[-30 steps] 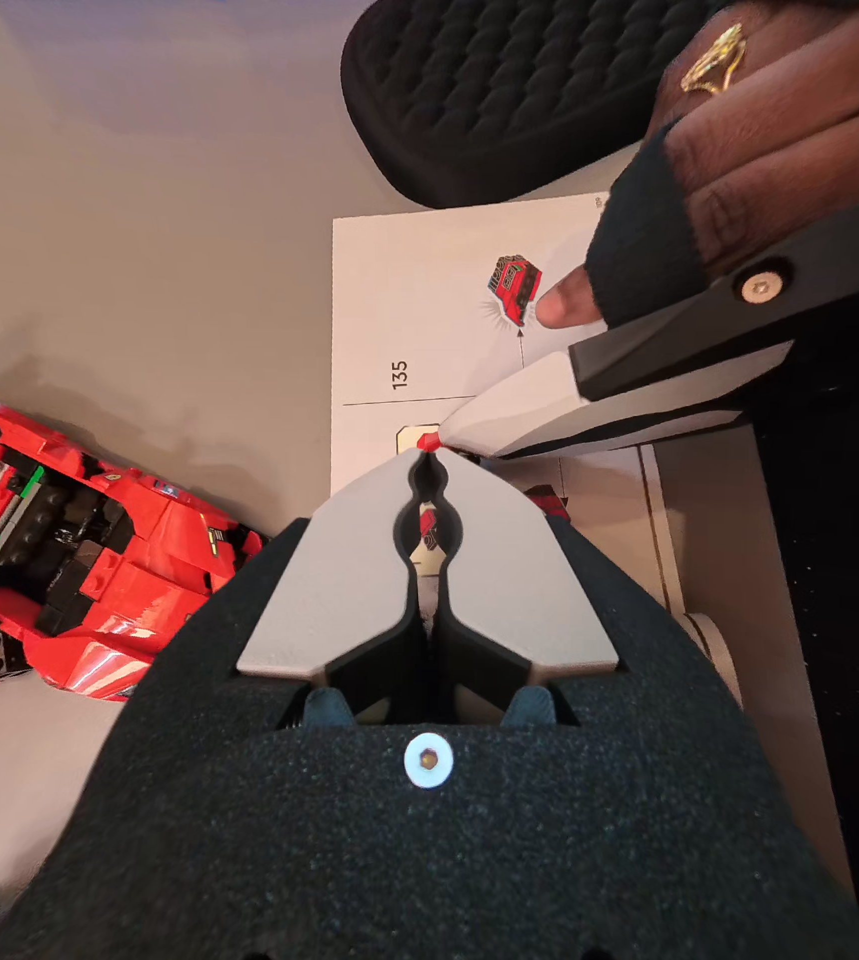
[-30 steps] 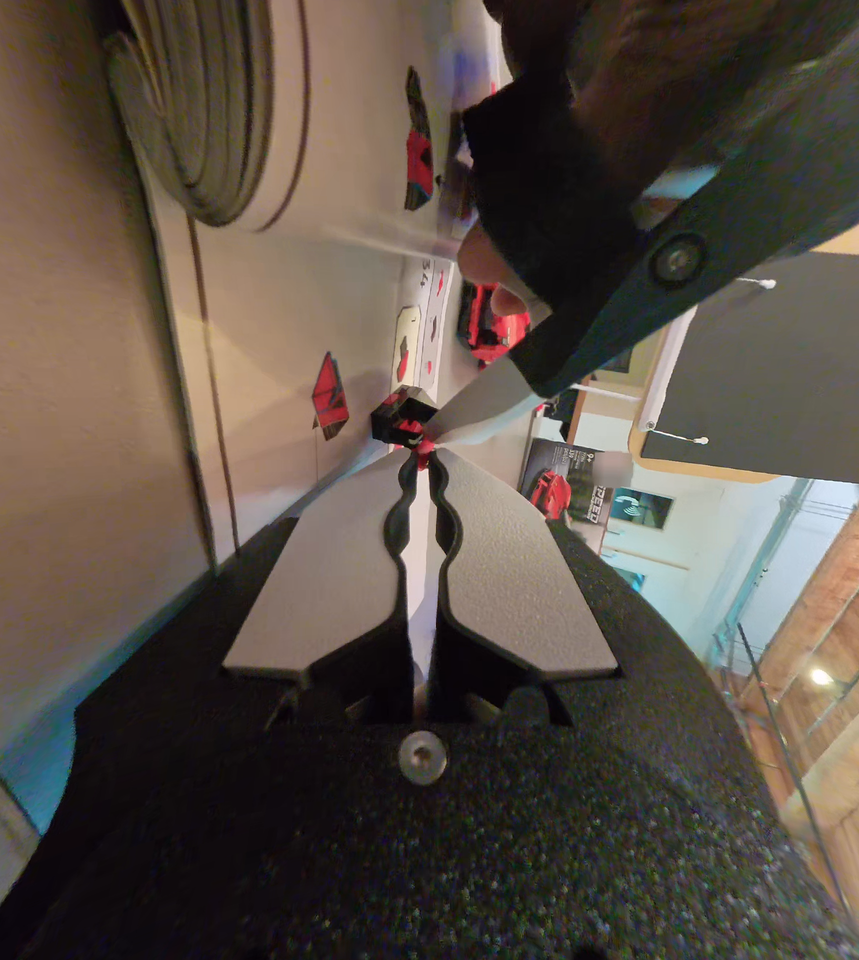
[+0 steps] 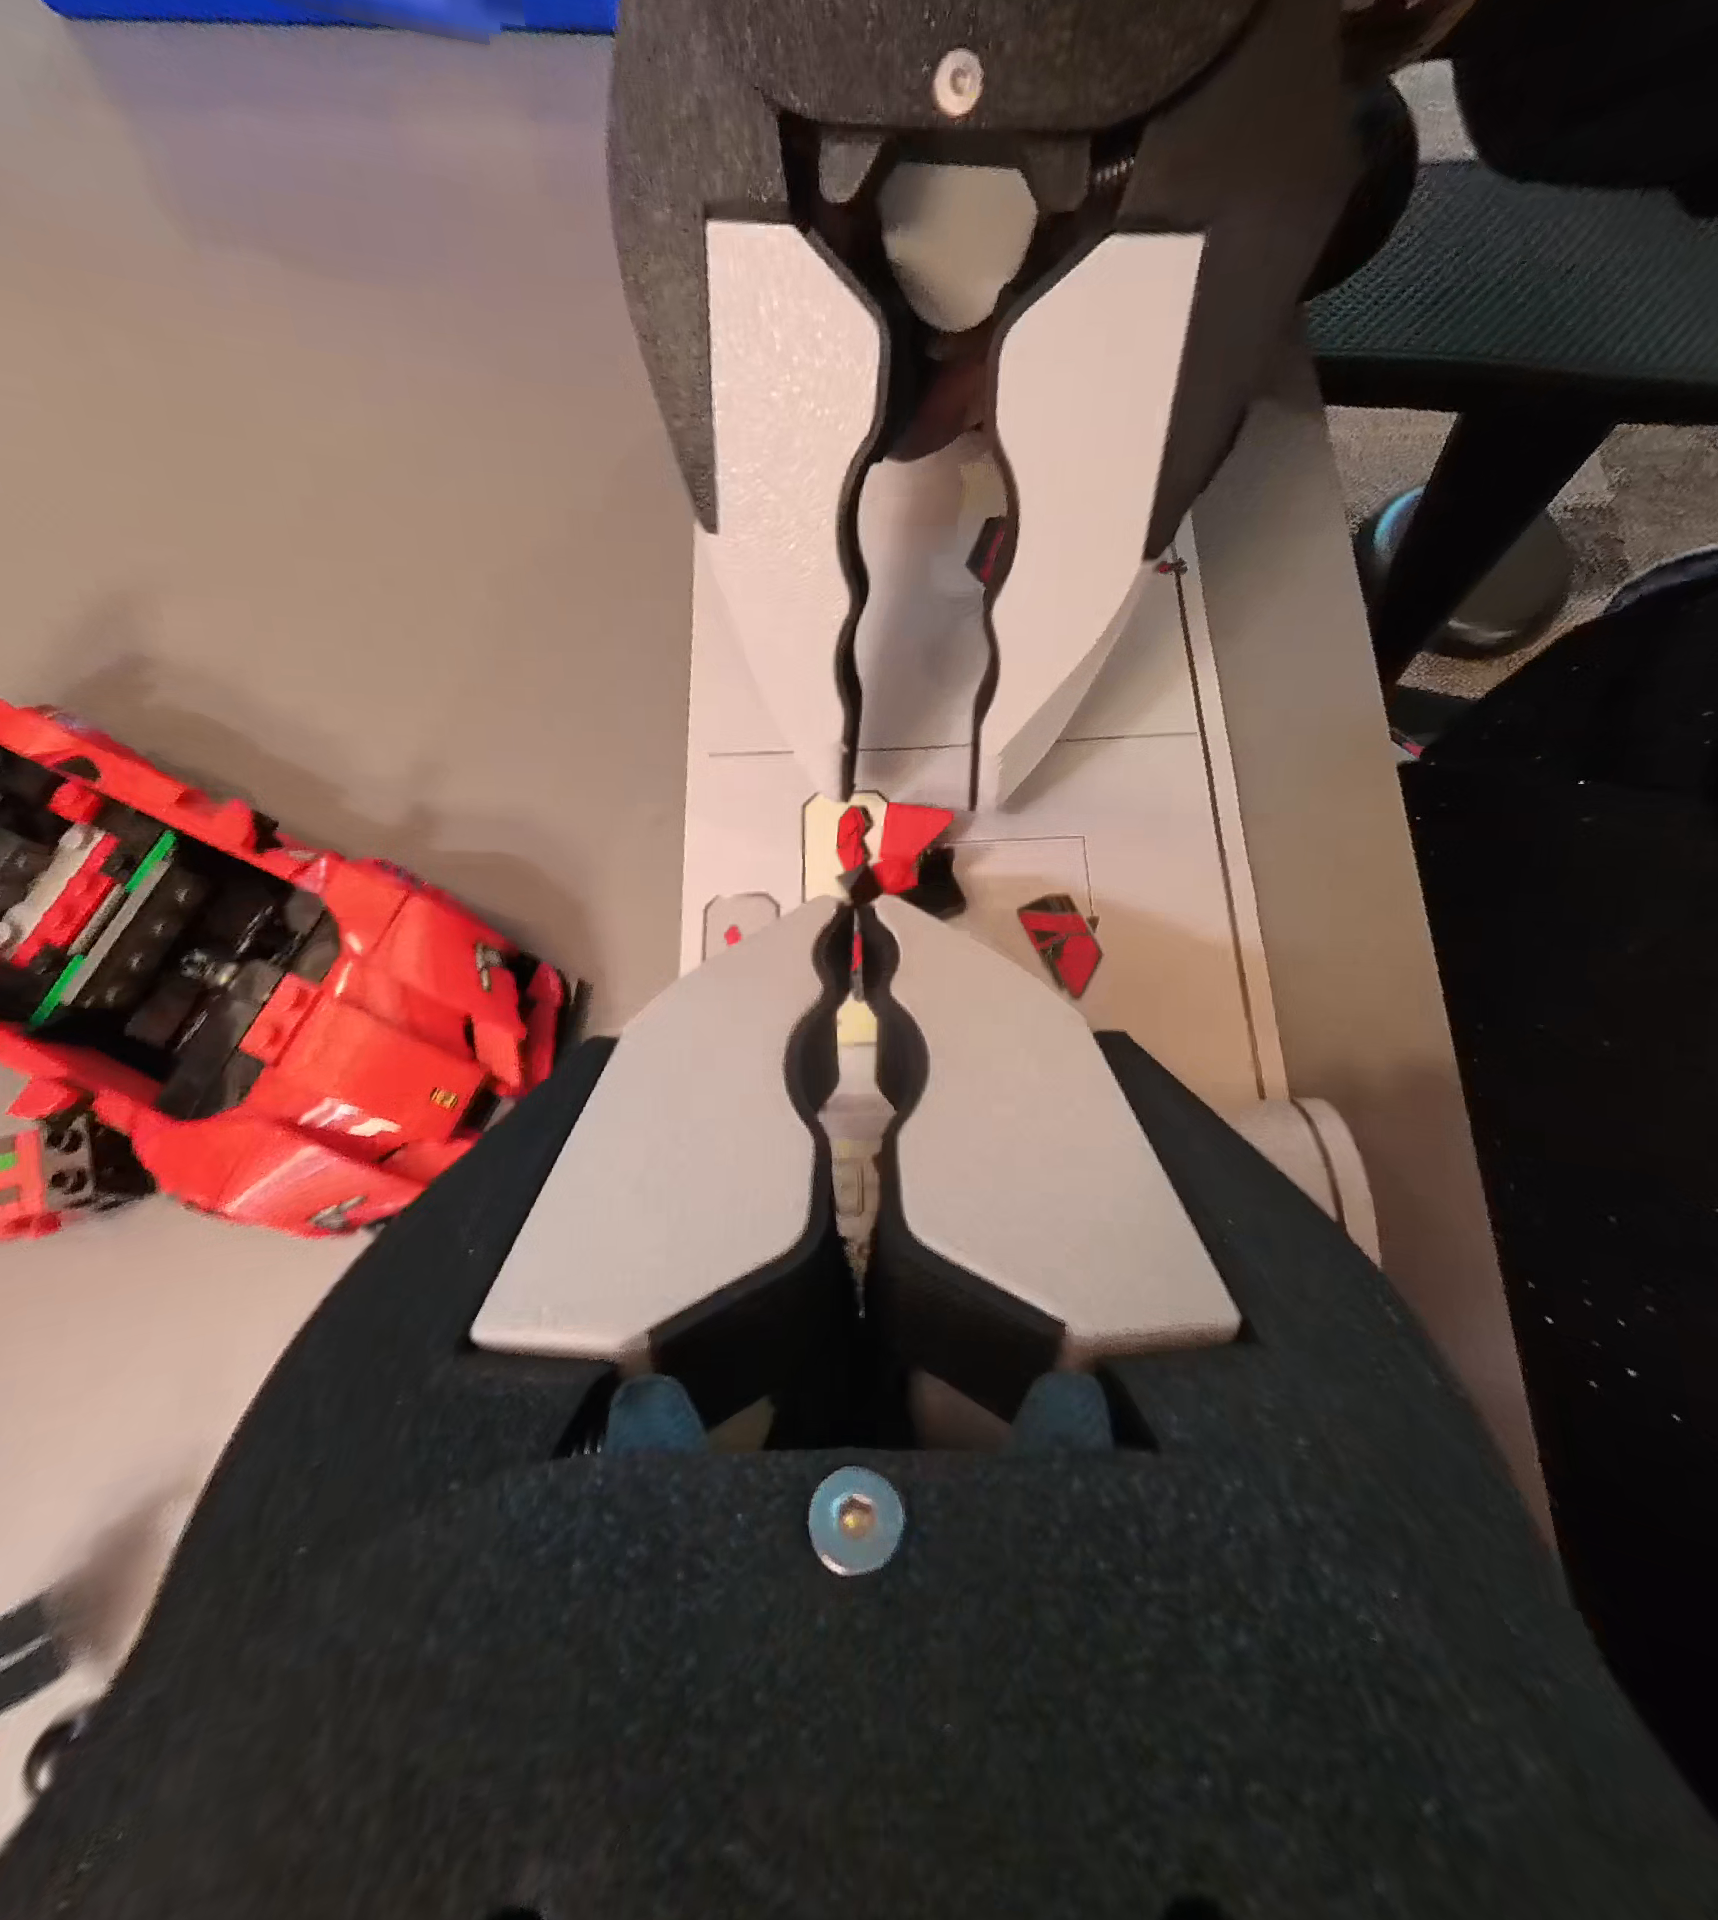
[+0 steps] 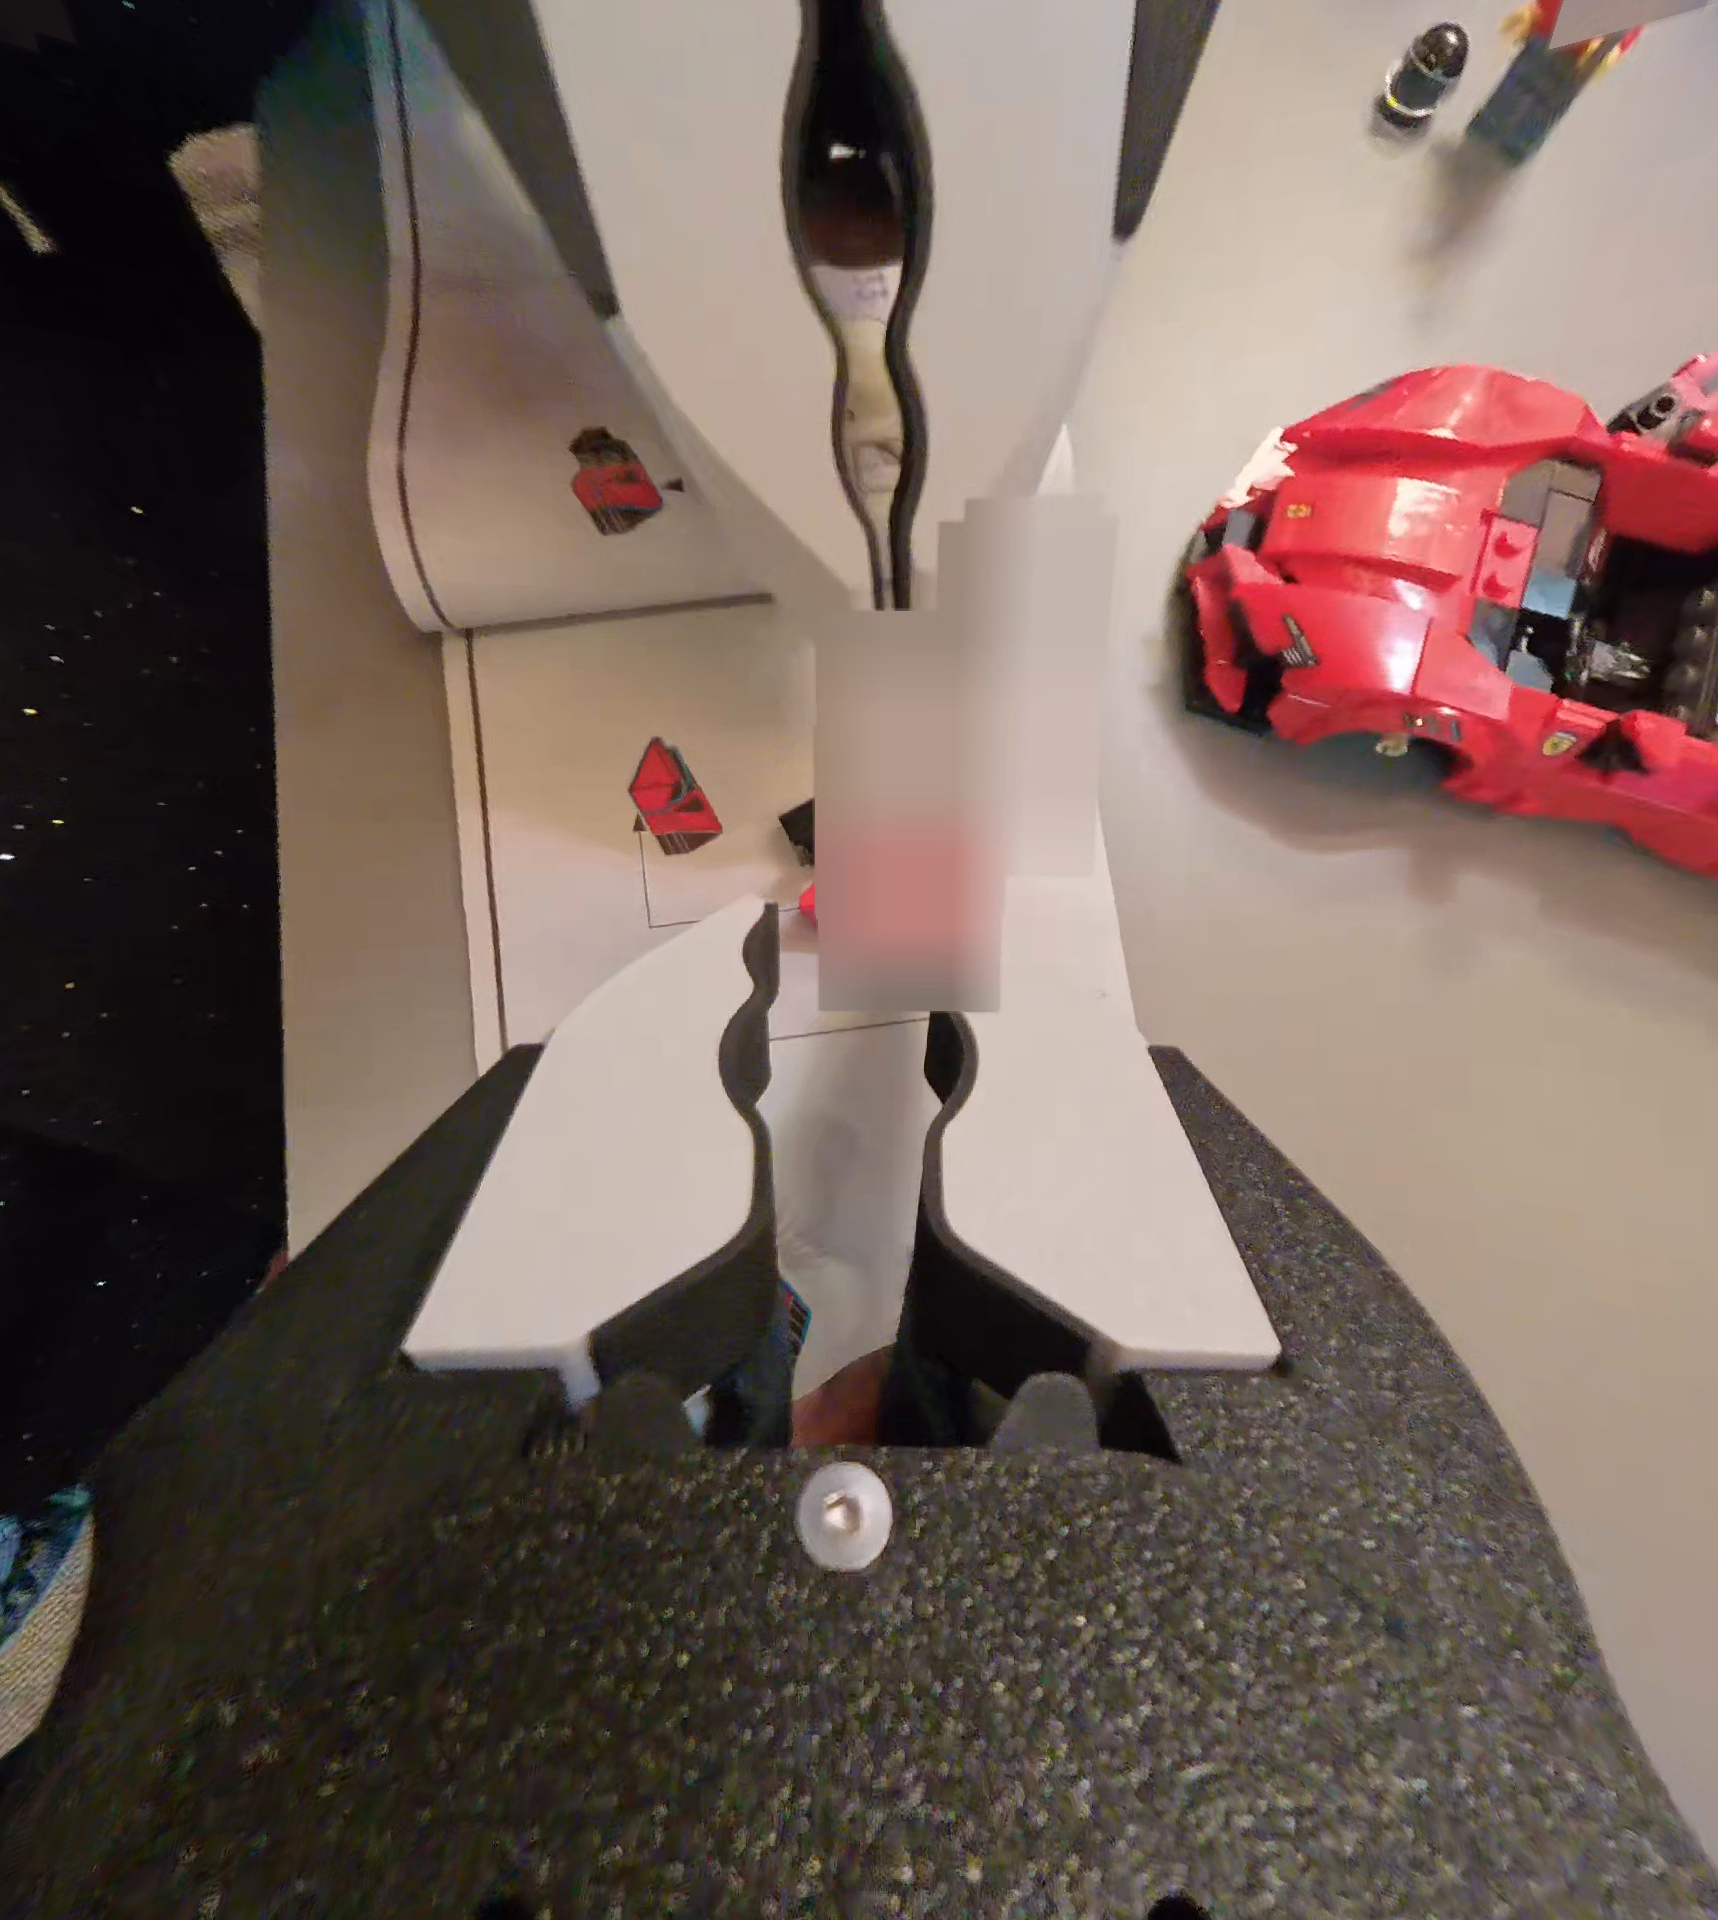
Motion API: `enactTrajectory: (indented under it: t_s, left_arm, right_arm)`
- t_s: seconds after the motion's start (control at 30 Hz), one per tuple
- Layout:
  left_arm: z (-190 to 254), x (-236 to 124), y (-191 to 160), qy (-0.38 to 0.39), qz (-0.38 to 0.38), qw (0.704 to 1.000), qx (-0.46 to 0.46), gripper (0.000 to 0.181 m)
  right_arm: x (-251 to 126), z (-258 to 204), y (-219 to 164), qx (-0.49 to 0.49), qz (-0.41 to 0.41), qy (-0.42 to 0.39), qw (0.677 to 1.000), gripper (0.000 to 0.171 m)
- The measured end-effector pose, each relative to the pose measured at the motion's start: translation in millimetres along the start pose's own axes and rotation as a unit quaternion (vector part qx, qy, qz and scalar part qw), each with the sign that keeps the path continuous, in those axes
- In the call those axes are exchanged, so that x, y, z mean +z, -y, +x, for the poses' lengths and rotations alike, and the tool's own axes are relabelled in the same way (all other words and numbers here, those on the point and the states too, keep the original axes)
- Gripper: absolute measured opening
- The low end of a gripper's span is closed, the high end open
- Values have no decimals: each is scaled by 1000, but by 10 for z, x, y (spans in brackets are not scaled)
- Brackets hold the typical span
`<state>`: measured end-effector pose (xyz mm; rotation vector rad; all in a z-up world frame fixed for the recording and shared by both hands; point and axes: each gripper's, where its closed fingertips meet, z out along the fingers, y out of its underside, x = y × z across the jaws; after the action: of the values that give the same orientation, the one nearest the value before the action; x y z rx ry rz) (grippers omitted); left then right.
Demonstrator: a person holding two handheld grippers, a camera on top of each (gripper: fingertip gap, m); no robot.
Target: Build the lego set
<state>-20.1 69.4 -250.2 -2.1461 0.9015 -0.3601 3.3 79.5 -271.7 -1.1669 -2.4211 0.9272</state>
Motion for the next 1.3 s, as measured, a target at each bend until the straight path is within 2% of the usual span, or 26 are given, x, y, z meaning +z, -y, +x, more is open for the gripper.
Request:
enactTrajectory:
  t_s: [0.27, 1.03, 1.17, 1.3]
  left_arm:
    - [-22, -160, -16, -6, 16, 999, -38, 3]
    - [96, 102, -150, -30, -36, 998, -46, 3]
    - [94, 154, -174, -33, -45, 997, -47, 2]
    - [73, 188, -166, -27, -44, 998, -44, 2]
  right_arm:
    - [15, -25, 16, -11, 15, 25, 1000, 24]
    - [57, -16, -28, -15, 11, 33, 999, 23]
    - [80, -10, -38, -22, 2, 31, 999, 15]
    - [72, 8, -21, -48, 1, 20, 999, 15]
